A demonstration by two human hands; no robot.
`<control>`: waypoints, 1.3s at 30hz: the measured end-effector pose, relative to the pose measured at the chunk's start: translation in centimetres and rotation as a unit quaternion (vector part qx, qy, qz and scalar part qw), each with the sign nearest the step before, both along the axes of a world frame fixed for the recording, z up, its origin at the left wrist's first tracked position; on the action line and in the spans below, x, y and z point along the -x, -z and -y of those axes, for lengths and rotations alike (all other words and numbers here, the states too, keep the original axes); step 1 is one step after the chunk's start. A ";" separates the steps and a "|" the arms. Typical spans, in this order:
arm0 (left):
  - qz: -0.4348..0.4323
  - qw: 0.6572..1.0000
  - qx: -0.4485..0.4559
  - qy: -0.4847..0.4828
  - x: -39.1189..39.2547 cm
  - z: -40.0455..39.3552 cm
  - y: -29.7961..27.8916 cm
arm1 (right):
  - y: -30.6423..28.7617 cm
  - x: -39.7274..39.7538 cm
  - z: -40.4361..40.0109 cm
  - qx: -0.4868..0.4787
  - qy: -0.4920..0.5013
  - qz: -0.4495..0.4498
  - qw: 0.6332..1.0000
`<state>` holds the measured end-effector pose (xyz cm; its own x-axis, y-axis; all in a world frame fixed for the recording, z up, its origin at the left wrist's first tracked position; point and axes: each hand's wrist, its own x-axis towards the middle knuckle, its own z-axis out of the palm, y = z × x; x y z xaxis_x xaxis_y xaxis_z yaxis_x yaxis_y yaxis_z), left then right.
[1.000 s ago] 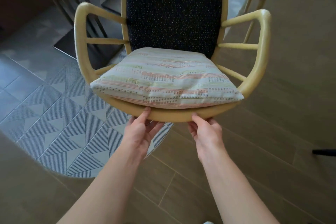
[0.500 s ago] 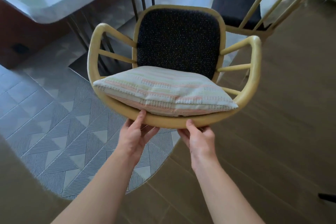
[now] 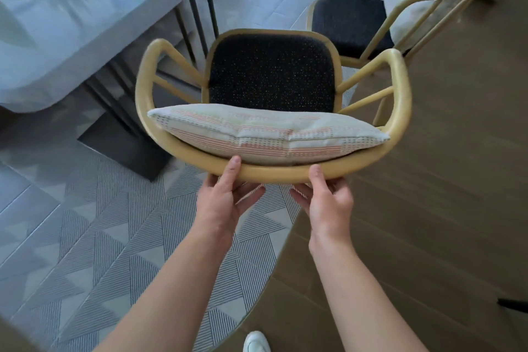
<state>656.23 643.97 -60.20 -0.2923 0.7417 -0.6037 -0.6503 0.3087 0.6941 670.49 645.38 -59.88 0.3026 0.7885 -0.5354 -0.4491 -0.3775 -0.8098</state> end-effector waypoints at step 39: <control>-0.022 0.999 0.029 -0.039 -0.2 -16.7 -4.1 | -4.0 0.1 -16.8 -0.040 -0.085 -0.093 0.991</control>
